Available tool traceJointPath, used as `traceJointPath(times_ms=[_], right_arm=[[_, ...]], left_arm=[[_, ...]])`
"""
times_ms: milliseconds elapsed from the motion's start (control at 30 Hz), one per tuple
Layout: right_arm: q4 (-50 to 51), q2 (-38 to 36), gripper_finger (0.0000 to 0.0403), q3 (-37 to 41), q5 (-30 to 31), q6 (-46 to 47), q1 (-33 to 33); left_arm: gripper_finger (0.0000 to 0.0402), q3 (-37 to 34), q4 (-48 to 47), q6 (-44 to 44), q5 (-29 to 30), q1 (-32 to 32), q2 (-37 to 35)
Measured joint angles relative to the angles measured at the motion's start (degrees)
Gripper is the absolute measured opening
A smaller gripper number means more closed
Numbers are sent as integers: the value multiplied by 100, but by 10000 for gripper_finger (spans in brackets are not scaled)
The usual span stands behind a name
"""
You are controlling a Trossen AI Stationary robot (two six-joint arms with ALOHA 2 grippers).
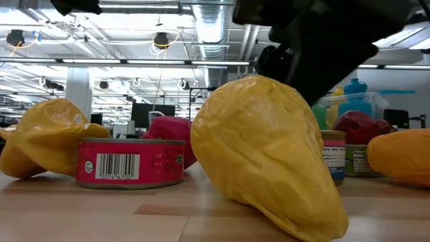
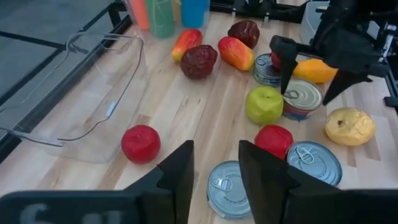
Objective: Pick & Place Food Item
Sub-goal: Put the blue and pink tuna can into the gray bin
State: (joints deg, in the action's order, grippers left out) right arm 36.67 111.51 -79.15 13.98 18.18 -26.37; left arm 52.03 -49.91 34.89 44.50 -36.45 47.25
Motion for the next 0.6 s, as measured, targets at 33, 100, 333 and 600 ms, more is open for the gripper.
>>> traceJointPath(times_ms=[33, 100, 333, 600], right_arm=[[249, 47, 387, -124, -32, 28, 11], [527, 97, 387, -281, -87, 57, 30], [960, 100, 391, -300, -364, 293, 67], [876, 100, 391, -300, -382, 414, 195]], left_arm=[[122, 0, 0, 1, -34, 0, -1], [128, 0, 0, 5, -132, 1, 0], [138, 0, 3, 5, -225, 0, -1], [139, 0, 2, 5, -229, 1, -1]])
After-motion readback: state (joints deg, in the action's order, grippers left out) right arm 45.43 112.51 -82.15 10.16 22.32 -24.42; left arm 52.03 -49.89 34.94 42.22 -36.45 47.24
